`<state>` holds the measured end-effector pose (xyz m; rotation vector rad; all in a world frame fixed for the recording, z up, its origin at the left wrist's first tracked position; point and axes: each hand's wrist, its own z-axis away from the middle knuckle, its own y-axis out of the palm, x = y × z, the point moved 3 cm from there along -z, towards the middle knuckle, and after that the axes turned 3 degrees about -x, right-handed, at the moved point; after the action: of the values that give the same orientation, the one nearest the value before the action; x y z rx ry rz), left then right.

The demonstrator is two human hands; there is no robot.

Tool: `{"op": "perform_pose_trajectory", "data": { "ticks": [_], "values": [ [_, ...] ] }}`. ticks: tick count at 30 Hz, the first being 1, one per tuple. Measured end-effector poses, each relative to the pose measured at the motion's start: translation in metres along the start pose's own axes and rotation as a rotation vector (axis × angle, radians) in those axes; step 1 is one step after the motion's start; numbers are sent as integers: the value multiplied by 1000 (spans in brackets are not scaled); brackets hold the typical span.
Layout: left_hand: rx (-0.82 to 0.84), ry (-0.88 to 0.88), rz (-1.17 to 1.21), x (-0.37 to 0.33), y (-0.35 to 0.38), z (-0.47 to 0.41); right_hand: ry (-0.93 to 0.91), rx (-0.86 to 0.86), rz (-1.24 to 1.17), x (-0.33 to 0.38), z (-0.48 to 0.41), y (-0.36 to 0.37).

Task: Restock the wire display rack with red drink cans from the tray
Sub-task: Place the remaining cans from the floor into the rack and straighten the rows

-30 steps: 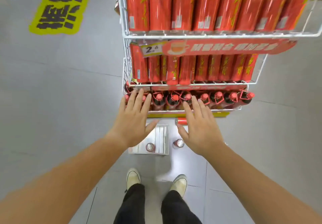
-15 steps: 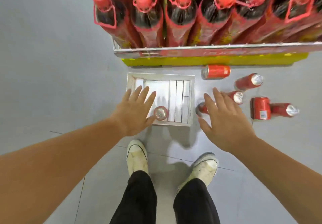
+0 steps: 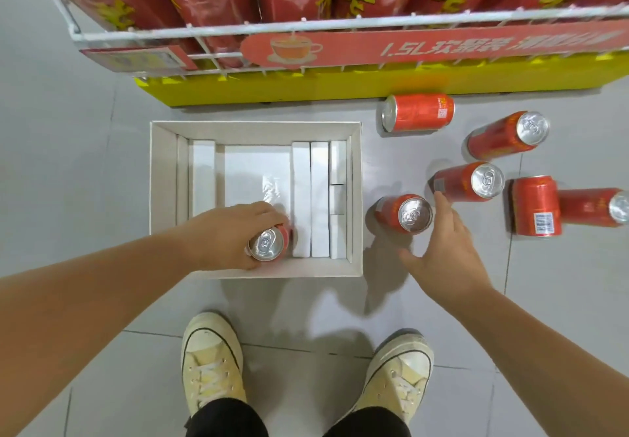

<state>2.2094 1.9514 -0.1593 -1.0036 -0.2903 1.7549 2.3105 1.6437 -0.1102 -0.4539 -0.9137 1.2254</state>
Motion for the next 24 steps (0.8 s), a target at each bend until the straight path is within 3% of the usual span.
{"op": "perform_pose_trajectory", "data": {
  "ticks": [4, 12, 15, 24],
  "values": [
    [-43, 9, 263, 8, 3, -8, 115, -52, -207, -8, -23, 15],
    [8, -213, 828, 20, -13, -39, 206, -116, -647, -21, -56, 28],
    [14, -275, 969, 21, -13, -48, 200, -63, -805, -19, -79, 21],
    [-205, -379, 1345, -6, -45, -30, 151, 74, -847, 13, -64, -19]
  ]
}}
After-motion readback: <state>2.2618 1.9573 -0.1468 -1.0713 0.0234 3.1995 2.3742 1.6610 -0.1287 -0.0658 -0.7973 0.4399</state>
